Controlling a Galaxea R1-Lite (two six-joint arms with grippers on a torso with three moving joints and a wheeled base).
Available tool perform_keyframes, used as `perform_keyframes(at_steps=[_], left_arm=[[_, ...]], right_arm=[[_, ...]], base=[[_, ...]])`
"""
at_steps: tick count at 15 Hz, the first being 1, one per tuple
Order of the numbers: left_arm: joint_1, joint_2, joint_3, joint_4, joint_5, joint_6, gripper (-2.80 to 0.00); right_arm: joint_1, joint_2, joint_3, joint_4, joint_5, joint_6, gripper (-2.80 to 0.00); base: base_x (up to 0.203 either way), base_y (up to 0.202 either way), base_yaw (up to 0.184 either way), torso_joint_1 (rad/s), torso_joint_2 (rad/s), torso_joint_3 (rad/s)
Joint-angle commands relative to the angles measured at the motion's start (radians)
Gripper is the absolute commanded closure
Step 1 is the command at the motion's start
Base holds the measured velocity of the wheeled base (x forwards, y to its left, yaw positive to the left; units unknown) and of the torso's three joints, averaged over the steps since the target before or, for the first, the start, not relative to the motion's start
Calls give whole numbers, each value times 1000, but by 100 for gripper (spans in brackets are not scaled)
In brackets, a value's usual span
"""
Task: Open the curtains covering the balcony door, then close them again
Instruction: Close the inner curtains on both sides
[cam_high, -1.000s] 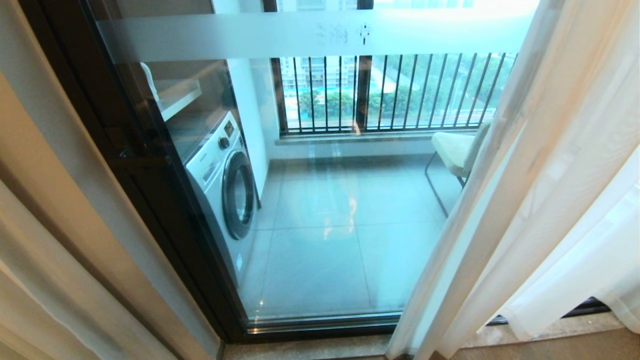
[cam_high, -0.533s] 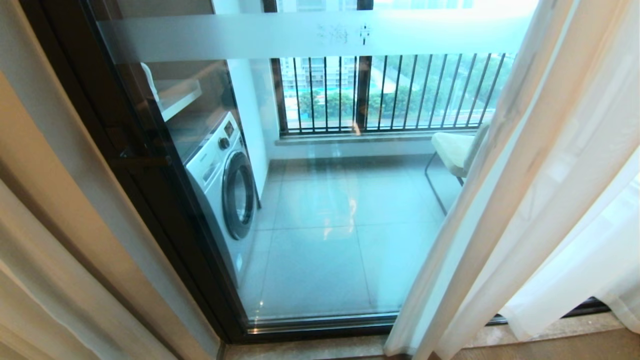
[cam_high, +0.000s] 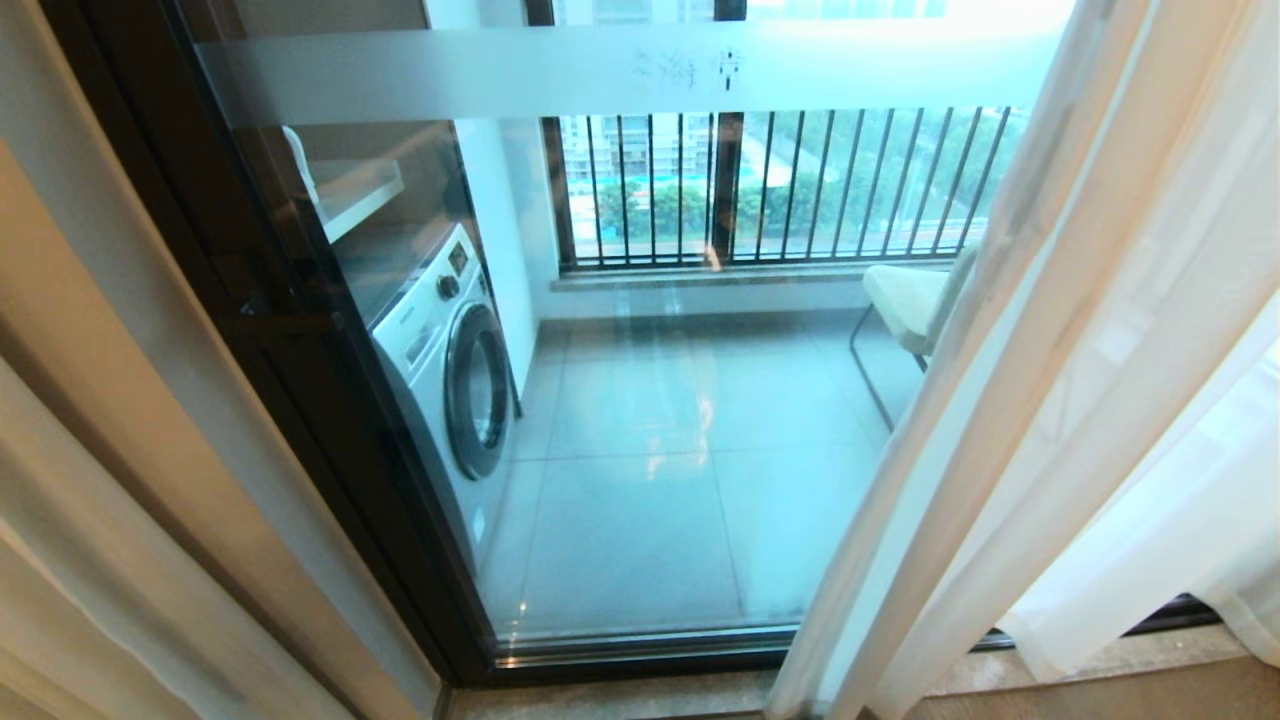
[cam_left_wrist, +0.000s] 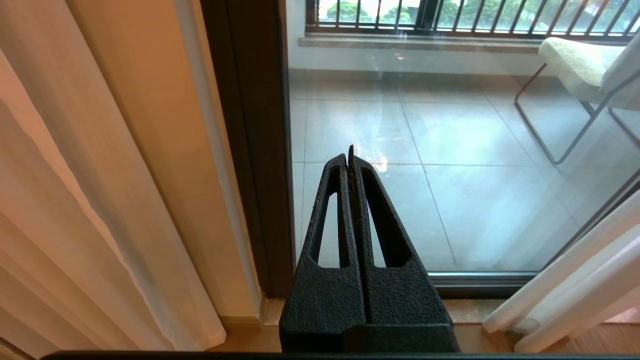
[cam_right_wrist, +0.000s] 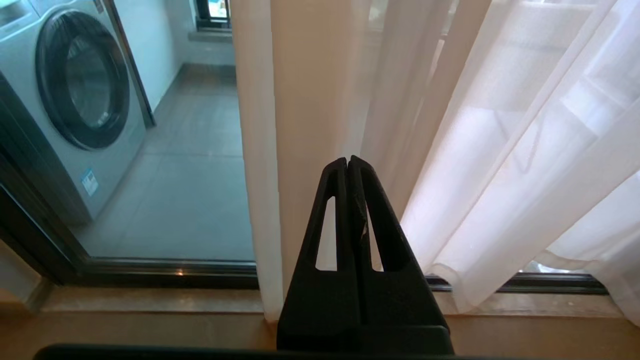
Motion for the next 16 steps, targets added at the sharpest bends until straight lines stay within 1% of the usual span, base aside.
perform_keyframes(at_steps=[1,4,6,8,16], left_arm=[[0,0,0,0,1,0,0],[-1,0,0,0,1,0,0],[0,0,0,0,1,0,0],[0,0,0,0,1,1,0],[0,0,0,-2,-1,0,0]], right_arm=[[0,-21,2,-2,0,5,0],[0,-21,2,-24,0,-47,0],[0,-21,2,-23,1,-37,0],[0,-21,2,-23,1,2,0],[0,-21,2,-23,1,7,0]], base=[[0,0,0,0,0,0],[0,0,0,0,0,0],[0,0,0,0,0,0],[0,0,0,0,0,0],[0,0,0,0,0,0]])
